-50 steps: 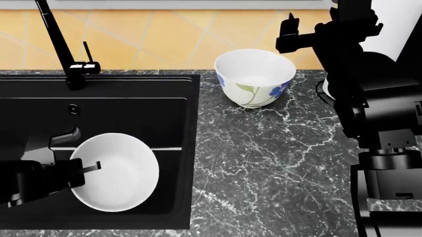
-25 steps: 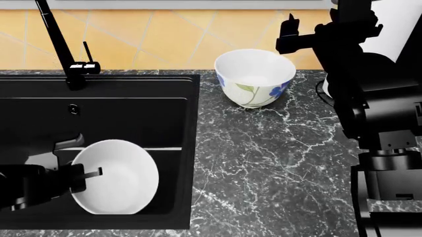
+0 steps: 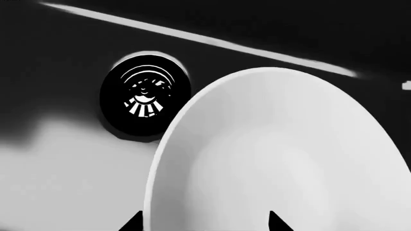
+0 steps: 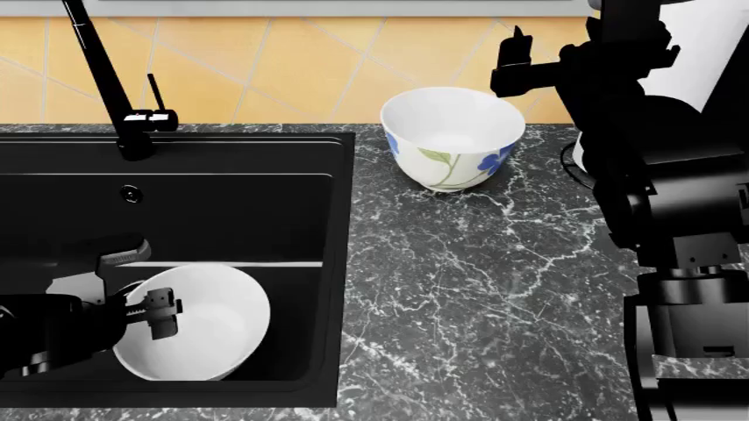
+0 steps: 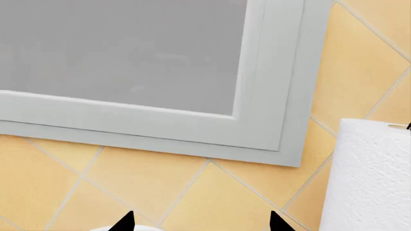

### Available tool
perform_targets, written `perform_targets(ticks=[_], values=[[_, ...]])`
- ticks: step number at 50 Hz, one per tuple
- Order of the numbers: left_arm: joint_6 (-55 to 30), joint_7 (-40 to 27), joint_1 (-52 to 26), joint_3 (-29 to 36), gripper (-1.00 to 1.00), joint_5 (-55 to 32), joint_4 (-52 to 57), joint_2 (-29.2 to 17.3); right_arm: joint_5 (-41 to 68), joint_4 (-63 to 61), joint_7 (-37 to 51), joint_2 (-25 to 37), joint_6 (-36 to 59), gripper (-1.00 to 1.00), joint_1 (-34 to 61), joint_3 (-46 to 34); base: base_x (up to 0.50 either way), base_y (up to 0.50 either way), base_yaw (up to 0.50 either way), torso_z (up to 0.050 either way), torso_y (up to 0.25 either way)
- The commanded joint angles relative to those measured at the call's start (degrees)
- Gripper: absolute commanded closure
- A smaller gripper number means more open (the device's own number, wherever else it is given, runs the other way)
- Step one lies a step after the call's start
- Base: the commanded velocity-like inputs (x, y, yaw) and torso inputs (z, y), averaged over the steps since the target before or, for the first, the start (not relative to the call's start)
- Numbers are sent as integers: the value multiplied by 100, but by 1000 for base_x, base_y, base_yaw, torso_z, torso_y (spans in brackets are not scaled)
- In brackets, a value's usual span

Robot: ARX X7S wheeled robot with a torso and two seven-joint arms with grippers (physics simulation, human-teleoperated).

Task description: Stack the bowls in the sink.

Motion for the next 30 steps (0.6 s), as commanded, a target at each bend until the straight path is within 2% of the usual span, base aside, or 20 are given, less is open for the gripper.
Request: perform_targets(ticks=[1, 30], values=[[16, 26, -12, 15, -100, 14, 31, -7, 21, -15, 11, 14, 1, -100, -17, 1, 0, 0, 0, 0, 0], [-196, -364, -173, -189, -100, -249, 681, -308, 98, -75, 43, 29, 12, -100, -38, 24, 0, 0, 0, 0, 0]])
